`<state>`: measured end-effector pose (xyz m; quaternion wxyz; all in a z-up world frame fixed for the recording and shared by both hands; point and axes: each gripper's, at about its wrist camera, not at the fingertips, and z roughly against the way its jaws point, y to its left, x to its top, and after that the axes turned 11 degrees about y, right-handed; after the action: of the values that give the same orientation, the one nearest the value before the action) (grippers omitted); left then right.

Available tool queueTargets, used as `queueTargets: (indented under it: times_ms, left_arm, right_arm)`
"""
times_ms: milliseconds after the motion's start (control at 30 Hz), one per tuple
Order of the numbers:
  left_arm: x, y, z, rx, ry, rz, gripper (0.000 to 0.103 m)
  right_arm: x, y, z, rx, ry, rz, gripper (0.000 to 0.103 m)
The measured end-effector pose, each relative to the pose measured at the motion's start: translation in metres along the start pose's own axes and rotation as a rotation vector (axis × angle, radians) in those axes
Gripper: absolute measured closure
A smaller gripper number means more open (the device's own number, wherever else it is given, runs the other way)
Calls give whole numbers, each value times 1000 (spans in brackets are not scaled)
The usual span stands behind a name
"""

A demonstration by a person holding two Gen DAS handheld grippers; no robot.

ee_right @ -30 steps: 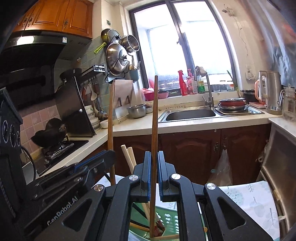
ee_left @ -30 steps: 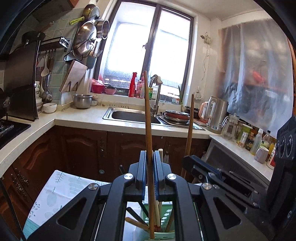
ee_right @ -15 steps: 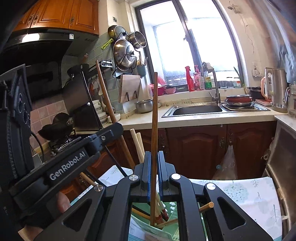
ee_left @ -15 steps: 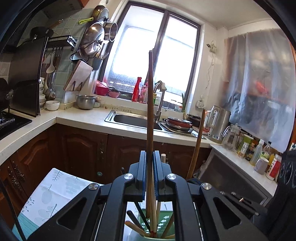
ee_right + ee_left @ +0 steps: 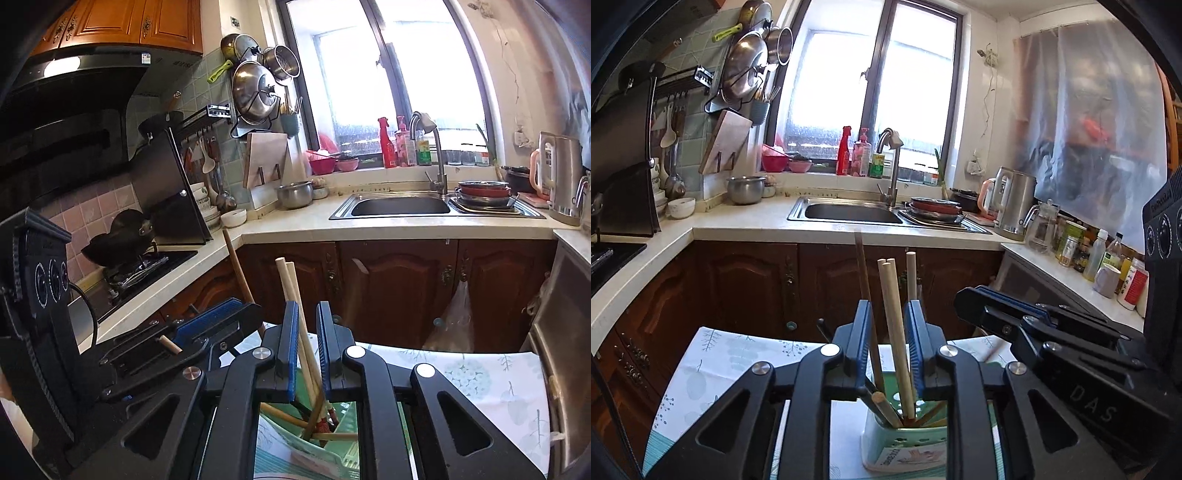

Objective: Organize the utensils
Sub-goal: 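Lower both chopsticks into the green holder and open both tools, then move both tools back down over the spoons on the placemat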

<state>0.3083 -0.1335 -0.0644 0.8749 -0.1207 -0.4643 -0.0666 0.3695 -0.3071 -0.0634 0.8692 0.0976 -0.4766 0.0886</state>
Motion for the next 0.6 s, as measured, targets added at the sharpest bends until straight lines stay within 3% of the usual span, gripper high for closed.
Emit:
queueTargets:
  times_ms: [67, 133, 233, 300, 467, 600]
  left_arm:
    - [3, 3, 6, -5, 7, 18, 69]
    - [6, 3, 11, -13, 21, 22, 67]
    - [10, -1, 22, 17, 44, 1, 60]
    - [10, -6, 30, 45, 78, -15, 50]
    - [1, -12, 49, 56, 173, -49, 48]
    - [-17, -10, 53, 37, 274, -38, 47]
  right_arm:
    - [6, 1, 7, 0, 1, -1, 90]
    - [10, 1, 16, 3, 4, -9, 87]
    - [14, 2, 36, 5, 23, -12, 83]
    - [16, 4, 46, 3, 51, -12, 82]
    - [1, 8, 73, 14, 141, -12, 82]
    - [-30, 10, 89, 13, 198, -22, 82]
